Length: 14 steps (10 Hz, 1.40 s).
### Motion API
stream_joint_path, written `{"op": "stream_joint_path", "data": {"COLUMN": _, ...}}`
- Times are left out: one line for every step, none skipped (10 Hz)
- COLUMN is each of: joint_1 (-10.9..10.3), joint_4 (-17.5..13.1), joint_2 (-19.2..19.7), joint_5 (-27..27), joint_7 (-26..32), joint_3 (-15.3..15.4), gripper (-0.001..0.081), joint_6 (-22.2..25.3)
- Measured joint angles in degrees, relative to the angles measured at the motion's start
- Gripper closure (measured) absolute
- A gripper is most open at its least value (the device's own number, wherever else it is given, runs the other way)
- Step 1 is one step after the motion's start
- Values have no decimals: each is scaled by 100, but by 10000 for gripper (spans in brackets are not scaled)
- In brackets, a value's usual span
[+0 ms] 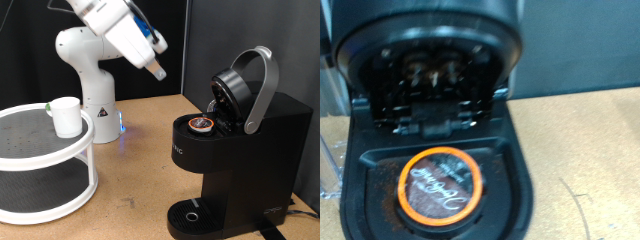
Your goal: Make a cup of coffee with the keurig machine
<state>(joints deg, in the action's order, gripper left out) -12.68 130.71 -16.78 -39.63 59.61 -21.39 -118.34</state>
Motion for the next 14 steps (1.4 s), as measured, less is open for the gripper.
{"op": "stream_joint_path", "data": {"joint_1": 26, "joint_4": -175, "joint_2": -7, "joint_5": 1, "joint_7": -6, "joint_3": -79, "gripper": 6, "joint_6": 209}}
{"op": "stream_joint_path", "data": {"joint_1": 45, "joint_4": -274, "joint_2": 26, "joint_5": 1, "joint_7": -6, "joint_3": -128, "gripper": 6, "joint_6": 379}}
{"op": "stream_joint_path", "data": {"joint_1": 45, "joint_4": -257, "joint_2": 26, "joint_5": 1, "joint_7": -6, "joint_3": -123, "gripper": 6, "joint_6": 357}}
{"op": "stream_joint_path", "data": {"joint_1": 34, "joint_4": -254, "joint_2": 26, "joint_5": -176, "joint_7": -8, "joint_3": -122, "gripper": 6, "joint_6": 353}}
{"op": "stream_joint_path", "data": {"joint_1": -2, "joint_4": -275, "joint_2": 25, "joint_5": -472, "joint_7": -7, "joint_3": -119, "gripper": 6, "joint_6": 354}}
{"op": "stream_joint_path", "data": {"joint_1": -59, "joint_4": -329, "joint_2": 24, "joint_5": -737, "joint_7": -17, "joint_3": -102, "gripper": 6, "joint_6": 355}}
{"op": "stream_joint_path", "data": {"joint_1": -115, "joint_4": -416, "joint_2": 22, "joint_5": -859, "joint_7": -79, "joint_3": -49, "gripper": 6, "joint_6": 355}}
{"op": "stream_joint_path", "data": {"joint_1": -166, "joint_4": -510, "joint_2": 21, "joint_5": -890, "joint_7": -152, "joint_3": 53, "gripper": 6, "joint_6": 335}}
{"op": "stream_joint_path", "data": {"joint_1": -213, "joint_4": -588, "joint_2": 23, "joint_5": -890, "joint_7": -241, "joint_3": 175, "gripper": 6, "joint_6": 299}}
{"op": "stream_joint_path", "data": {"joint_1": -258, "joint_4": -651, "joint_2": 31, "joint_5": -889, "joint_7": -365, "joint_3": 314, "gripper": 6, "joint_6": 254}}
{"op": "stream_joint_path", "data": {"joint_1": -296, "joint_4": -719, "joint_2": 48, "joint_5": -885, "joint_7": -569, "joint_3": 454, "gripper": 6, "joint_6": 236}}
{"op": "stream_joint_path", "data": {"joint_1": -304, "joint_4": -777, "joint_2": 94, "joint_5": -871, "joint_7": -718, "joint_3": 511, "gripper": 6, "joint_6": 223}}
{"op": "stream_joint_path", "data": {"joint_1": -303, "joint_4": -770, "joint_2": 94, "joint_5": -872, "joint_7": -697, "joint_3": 506, "gripper": 6, "joint_6": 223}}
{"op": "stream_joint_path", "data": {"joint_1": -310, "joint_4": -764, "joint_2": 102, "joint_5": -1146, "joint_7": -521, "joint_3": 481, "gripper": 6, "joint_6": 302}}
